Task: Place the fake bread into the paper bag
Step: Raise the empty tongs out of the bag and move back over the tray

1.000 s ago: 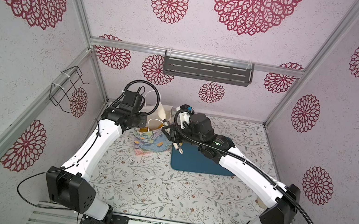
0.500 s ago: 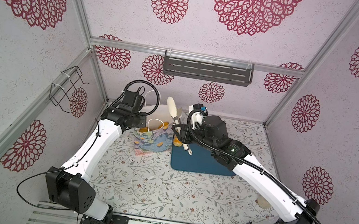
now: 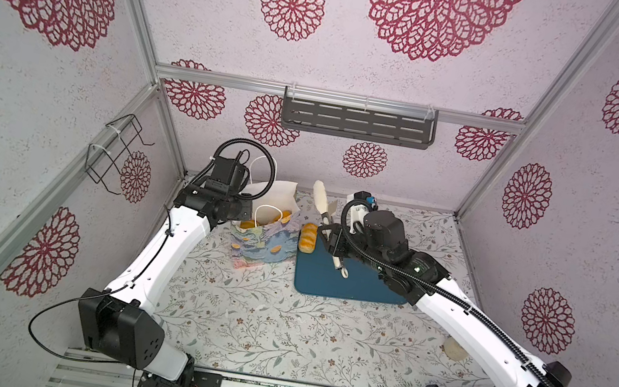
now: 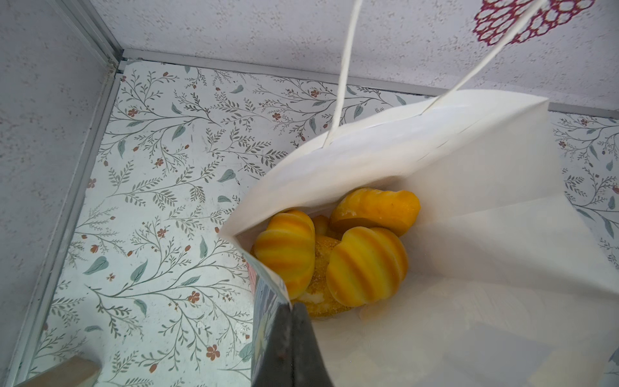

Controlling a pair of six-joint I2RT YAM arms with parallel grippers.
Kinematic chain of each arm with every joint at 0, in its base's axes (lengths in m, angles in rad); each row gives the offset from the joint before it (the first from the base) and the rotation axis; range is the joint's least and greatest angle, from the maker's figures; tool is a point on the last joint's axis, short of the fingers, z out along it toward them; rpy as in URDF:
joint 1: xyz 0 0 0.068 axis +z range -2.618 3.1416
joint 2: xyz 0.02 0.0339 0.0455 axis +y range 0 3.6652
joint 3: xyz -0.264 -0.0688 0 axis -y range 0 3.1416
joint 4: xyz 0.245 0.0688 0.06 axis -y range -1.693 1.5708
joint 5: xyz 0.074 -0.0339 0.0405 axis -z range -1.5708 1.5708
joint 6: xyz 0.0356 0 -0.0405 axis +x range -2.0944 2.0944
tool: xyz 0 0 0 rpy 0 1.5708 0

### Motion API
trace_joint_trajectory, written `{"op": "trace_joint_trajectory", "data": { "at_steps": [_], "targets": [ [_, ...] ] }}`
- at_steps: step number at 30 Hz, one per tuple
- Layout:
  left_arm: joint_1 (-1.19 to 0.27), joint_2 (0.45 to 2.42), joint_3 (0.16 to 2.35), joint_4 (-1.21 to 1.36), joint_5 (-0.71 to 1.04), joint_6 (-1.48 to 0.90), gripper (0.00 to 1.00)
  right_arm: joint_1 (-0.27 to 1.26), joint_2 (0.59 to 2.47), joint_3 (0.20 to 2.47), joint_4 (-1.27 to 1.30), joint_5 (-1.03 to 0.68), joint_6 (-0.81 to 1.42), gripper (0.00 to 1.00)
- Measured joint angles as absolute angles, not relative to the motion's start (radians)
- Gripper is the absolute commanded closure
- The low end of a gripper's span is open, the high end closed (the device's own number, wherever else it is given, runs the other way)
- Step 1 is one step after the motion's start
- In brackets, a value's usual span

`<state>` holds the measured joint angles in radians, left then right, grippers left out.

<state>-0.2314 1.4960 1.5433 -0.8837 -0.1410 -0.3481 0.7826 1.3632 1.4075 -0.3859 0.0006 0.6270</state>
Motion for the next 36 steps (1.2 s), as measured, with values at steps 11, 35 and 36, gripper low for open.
{"op": "trace_joint_trajectory", "data": {
  "at_steps": [11, 35, 36],
  "targets": [
    [-0.232, 1.496, 1.542, -0.883, -0.141, -0.348, 1.0, 0.64, 1.362, 1.398, -0.548, 0.031, 0.709, 0.6],
    [-0.238, 1.496, 1.542, -0.881, -0.144, -0.348, 1.0, 0.51, 1.527, 1.402, -0.69, 0.013, 0.735, 0.6],
    [-0.238, 1.496, 1.542, -0.881, -0.144, -0.348, 1.0, 0.506, 1.536, 1.402, -0.695, 0.013, 0.735, 0.61]
  ]
}}
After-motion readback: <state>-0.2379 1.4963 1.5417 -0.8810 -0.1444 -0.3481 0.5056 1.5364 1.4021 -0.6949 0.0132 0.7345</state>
